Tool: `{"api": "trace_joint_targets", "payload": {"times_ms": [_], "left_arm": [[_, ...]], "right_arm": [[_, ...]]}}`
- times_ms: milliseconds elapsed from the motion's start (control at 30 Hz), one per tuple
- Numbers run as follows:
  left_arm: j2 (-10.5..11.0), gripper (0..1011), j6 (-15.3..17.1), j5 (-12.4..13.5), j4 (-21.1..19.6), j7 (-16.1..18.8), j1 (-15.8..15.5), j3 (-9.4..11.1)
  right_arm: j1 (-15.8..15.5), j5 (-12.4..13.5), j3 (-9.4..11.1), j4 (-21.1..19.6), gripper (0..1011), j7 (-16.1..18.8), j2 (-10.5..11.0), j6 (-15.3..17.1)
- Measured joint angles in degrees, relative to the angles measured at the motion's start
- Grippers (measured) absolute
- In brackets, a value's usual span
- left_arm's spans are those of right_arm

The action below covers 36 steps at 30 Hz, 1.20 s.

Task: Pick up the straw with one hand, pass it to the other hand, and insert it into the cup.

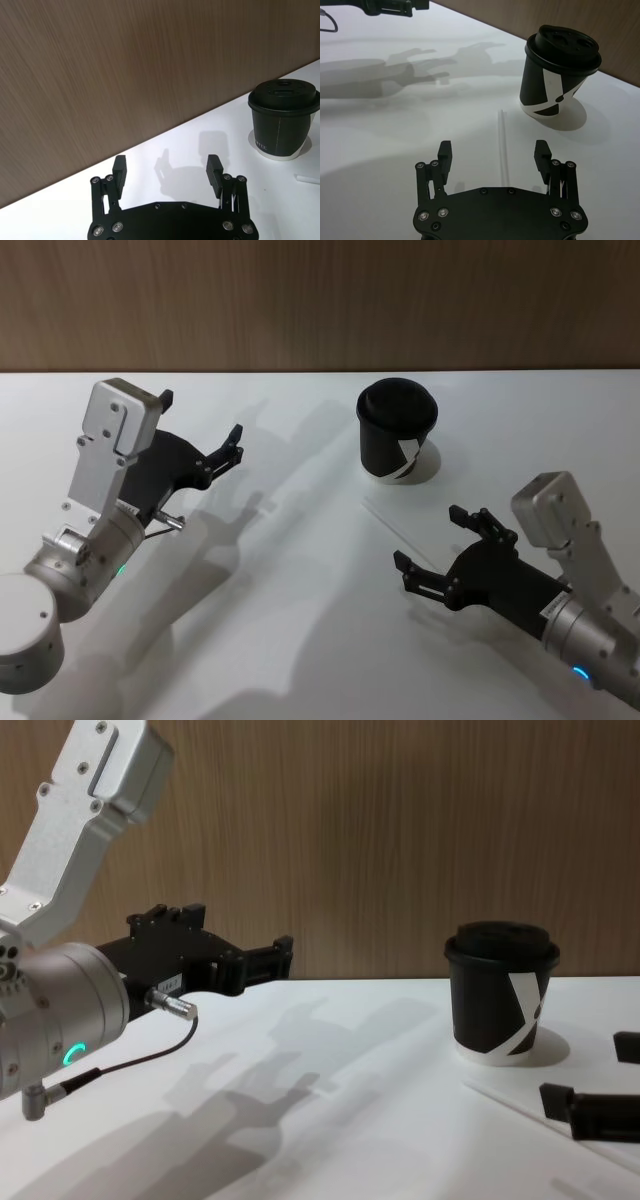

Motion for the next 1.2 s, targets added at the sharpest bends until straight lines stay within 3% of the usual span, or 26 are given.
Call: {"api": "trace_joint_targets", "payload": {"times_ms": [600, 1200], "left_arm": [[0.0, 1003, 0.0, 0.0, 0.0, 0.0, 0.0, 0.0], [0.0, 1003, 0.0, 0.0, 0.0, 0.0, 0.0, 0.0]], "right_arm": [[0.68, -0.84, 0.04, 2.88, 1001, 1.71, -0.24, 0.28], [1.41, 1.26, 0.03, 4.46, 1001, 3.19, -0.08, 2.36]]}}
